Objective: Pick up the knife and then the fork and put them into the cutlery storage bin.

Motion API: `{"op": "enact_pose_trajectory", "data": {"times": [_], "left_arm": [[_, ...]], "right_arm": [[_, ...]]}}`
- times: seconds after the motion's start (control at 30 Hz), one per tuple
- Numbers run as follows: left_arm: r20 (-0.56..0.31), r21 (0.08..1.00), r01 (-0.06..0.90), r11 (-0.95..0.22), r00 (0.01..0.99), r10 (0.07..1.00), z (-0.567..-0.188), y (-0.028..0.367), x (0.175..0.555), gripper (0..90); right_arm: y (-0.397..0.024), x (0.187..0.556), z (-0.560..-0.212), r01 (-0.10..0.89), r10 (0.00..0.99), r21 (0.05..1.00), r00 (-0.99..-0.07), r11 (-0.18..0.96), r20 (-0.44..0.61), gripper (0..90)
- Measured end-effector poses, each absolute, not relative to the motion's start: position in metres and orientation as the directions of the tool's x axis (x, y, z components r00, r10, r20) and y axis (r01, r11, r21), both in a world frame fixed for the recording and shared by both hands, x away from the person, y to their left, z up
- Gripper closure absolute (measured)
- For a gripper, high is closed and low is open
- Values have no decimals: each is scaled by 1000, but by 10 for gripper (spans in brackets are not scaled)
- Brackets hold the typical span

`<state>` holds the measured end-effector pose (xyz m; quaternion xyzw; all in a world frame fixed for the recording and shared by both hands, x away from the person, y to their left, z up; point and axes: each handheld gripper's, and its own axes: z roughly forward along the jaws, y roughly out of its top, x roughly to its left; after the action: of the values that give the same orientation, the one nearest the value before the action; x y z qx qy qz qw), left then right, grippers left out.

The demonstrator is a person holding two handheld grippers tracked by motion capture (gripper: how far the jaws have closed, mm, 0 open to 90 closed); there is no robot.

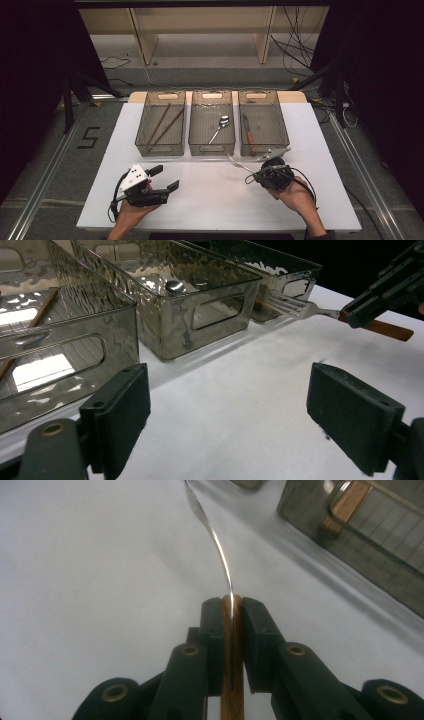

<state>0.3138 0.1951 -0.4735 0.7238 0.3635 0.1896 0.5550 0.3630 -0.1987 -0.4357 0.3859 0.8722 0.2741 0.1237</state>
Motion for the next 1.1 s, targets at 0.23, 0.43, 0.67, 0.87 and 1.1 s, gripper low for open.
{"op": "enact_pose_trajectory", "data": {"times": [0.23, 0.43, 0.67, 0.87, 1.1], "left_arm": [[-133, 943, 313, -114, 666, 734, -474, 196, 314, 172], [-134, 944, 311, -108, 662, 737, -474, 196, 314, 172], [-133, 945, 309, -108, 662, 738, -474, 196, 314, 172], [-133, 945, 309, -106, 660, 739, -474, 196, 314, 172], [-138, 946, 309, -98, 657, 741, -475, 197, 314, 172]], "right_arm": [[-202, 365, -426, 594, 750, 612, -662, 521, 4, 813], [-209, 370, -415, 583, 763, 647, -646, 491, 4, 813], [-214, 376, -412, 586, 778, 662, -629, 467, 8, 813], [-219, 383, -409, 589, 792, 675, -611, 444, 12, 813], [-222, 398, -393, 576, 808, 714, -588, 399, 23, 812]]}}
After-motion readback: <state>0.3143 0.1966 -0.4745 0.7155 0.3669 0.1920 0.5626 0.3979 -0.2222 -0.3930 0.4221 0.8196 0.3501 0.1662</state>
